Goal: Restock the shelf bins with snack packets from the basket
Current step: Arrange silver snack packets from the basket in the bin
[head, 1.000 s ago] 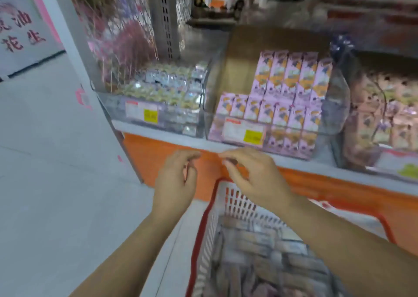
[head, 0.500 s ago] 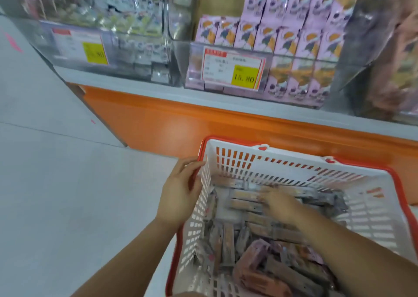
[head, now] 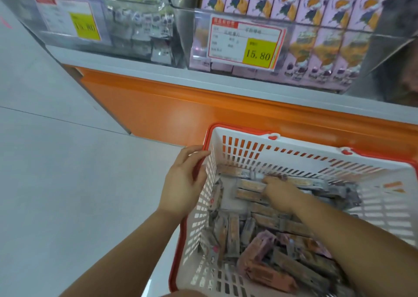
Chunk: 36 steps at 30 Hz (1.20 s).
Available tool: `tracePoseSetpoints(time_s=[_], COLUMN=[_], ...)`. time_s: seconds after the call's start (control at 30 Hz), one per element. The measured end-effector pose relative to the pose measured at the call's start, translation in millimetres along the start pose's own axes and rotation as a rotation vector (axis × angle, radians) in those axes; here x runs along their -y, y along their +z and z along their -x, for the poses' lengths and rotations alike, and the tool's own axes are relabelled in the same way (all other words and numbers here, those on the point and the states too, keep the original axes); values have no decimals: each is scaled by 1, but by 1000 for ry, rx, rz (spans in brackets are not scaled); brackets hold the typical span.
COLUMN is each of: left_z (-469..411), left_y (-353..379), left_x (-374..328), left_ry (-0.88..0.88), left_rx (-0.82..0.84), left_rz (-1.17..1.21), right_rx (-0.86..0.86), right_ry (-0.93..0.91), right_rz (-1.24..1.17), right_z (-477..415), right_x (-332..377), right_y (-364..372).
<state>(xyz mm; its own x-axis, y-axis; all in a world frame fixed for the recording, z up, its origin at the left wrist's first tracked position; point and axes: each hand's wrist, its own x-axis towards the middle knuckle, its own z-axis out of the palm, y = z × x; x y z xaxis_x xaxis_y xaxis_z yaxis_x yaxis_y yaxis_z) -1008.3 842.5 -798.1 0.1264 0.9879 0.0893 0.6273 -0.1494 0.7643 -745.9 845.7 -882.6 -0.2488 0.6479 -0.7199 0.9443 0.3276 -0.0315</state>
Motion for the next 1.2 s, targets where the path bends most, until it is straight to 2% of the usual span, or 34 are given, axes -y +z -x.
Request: tracePoseSetpoints(time_s=[0.13, 0.3, 0.43, 0.6, 0.73, 0.8, 0.9, 1.0, 1.13, 1.2], left_z=[2, 1, 4, 25, 44, 53, 60, 55, 32, 15], left_y=[-1, -12, -35, -86, -124, -136, -143, -152, -168, -180], left_x=[-3, -18, -39, -86, -113, -123, -142, -157, -157, -152], left_ry=[-3, -46, -69, -203, -348, -414, -386, -333, -317, -306], left_rx=[3, 133, 184, 23, -188, -222, -199, -284, -374, -399], left_rz=[-62, -181, -223, 168, 551, 749, 884, 983, 999, 976], right_rx=[0, -165, -151, -221, -246, -289, -356, -444, -589, -714], right_ry=[-16, -56, -121, -126, -204, -234, -272, -317, -363, -357], right_rz=[-293, -594, -926, -1301, -1602, -1704, -1661, -1492, -1193, -1008], right_z=[30, 88, 140, 187, 209, 218, 224, 229, 229, 220], right_x=[8, 17, 36, 70, 104, 124, 156, 180, 186, 178], right_y=[-42, -101, -143, -183, -207, -215, -221, -229, -258, -278])
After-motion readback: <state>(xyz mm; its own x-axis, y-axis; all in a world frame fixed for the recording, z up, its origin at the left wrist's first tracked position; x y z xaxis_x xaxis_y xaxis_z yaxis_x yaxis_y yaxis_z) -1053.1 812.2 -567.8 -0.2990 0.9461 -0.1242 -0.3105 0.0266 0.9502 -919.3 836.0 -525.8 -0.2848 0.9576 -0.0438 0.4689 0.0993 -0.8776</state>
